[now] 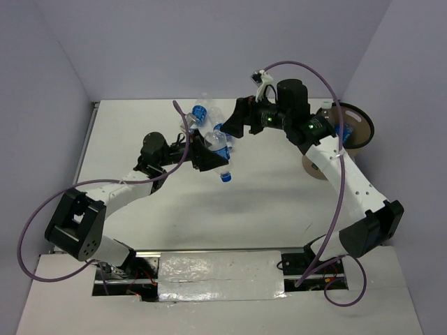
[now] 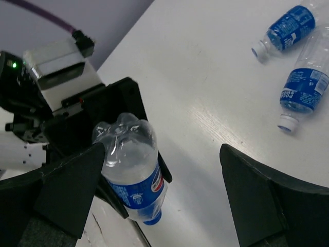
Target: Put the plastic bottles in the bin
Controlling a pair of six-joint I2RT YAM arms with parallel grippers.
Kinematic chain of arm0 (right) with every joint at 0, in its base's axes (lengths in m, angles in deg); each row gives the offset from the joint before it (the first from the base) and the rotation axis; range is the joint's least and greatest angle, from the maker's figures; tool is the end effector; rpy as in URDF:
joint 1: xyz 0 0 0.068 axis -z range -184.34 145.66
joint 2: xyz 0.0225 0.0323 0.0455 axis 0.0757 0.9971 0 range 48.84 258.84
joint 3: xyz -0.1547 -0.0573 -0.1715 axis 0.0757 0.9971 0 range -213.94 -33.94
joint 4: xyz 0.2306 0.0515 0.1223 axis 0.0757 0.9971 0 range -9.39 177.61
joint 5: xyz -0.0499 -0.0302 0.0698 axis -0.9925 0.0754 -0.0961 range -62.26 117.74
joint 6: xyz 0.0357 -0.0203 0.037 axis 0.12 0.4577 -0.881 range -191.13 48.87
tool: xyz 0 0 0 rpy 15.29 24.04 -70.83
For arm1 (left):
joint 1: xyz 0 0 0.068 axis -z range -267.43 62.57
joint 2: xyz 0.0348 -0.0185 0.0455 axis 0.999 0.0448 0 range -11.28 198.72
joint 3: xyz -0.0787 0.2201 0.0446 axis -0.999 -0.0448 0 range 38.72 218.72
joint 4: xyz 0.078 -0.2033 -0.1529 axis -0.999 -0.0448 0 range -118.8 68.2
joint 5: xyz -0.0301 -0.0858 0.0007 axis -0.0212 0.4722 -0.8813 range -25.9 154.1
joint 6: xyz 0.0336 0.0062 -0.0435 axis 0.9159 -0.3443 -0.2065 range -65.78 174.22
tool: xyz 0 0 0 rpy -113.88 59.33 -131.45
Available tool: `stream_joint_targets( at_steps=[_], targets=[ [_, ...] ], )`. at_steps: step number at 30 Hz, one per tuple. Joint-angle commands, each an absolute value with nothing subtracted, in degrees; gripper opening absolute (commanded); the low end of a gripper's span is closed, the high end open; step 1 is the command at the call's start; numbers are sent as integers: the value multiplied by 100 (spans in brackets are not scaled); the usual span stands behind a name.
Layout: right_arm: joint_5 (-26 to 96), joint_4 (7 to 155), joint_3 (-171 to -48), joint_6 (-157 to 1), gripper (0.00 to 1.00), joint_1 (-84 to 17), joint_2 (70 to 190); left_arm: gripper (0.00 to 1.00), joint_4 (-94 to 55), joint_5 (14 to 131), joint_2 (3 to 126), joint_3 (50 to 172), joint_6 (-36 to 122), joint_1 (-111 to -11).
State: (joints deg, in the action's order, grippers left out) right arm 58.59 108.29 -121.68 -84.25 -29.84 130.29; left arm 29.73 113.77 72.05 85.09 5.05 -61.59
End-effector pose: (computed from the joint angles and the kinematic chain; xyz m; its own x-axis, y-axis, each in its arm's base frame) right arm 0.2868 0.1581 0.3871 -0.5024 -0.0237 -0.8643 -0.7049 0.5902 0.3935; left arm 0.2797 -0.1672 0.2621 -0.5680 -0.2690 -0.7778 0.7898 0.0875 -0.6071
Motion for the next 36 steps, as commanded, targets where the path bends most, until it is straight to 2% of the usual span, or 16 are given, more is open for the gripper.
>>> stream_joint_targets(
  at_steps=[1, 12, 21, 22, 25, 26, 27, 28, 29, 31, 34, 36],
  targets=[
    [5172, 10645, -12438, -9064, 100, -2992, 13084, 42, 3500, 11473, 6949, 8504, 1000, -6036],
    [6675, 10241, -11849, -8959, 100, -3308, 12830, 42, 2698, 11393, 7028, 8838, 1414, -5922],
    [6484, 10399, -11568, -8546, 97, -3475, 12829, 45, 2768, 11419, 7020, 8961, 1283, -5913],
    [6439, 10416, -11585, -8511, 95, -3484, 12838, 46, 2786, 11437, 7019, 8970, 1256, -5913],
    [6500, 10364, -11647, -8352, 79, -3466, 12891, 51, 2725, 11472, 7002, 8987, 1186, -5913],
    [6579, 10346, -11673, -8308, 67, -3466, 12900, 65, 2681, 11472, 6993, 8996, 1177, -5913],
    [6632, 10346, -11690, -8195, 60, -3475, 12908, 76, 2655, 11472, 6993, 9014, 1177, -5913],
    [6702, 10363, -11708, -8124, 54, -3467, 12943, 93, 2620, 11490, 7002, 9031, 1168, -5904],
    [6798, 10372, -11778, -8036, 43, -3484, 12944, 99, 2610, 11507, 6993, 9031, 1160, -5913],
    [6869, 10495, -11866, -7755, 29, -3466, 12961, 100, 2584, 11507, 6984, 9049, 1142, -5913],
    [6694, 10741, -12156, -7228, 20, -3353, 12917, 100, 2488, 11473, 6923, 9075, 1220, -5922],
    [6440, 10907, -12437, -6815, 18, -3047, 12882, 100, 2102, 11429, 6809, 9128, 1387, -5931]
  ],
)
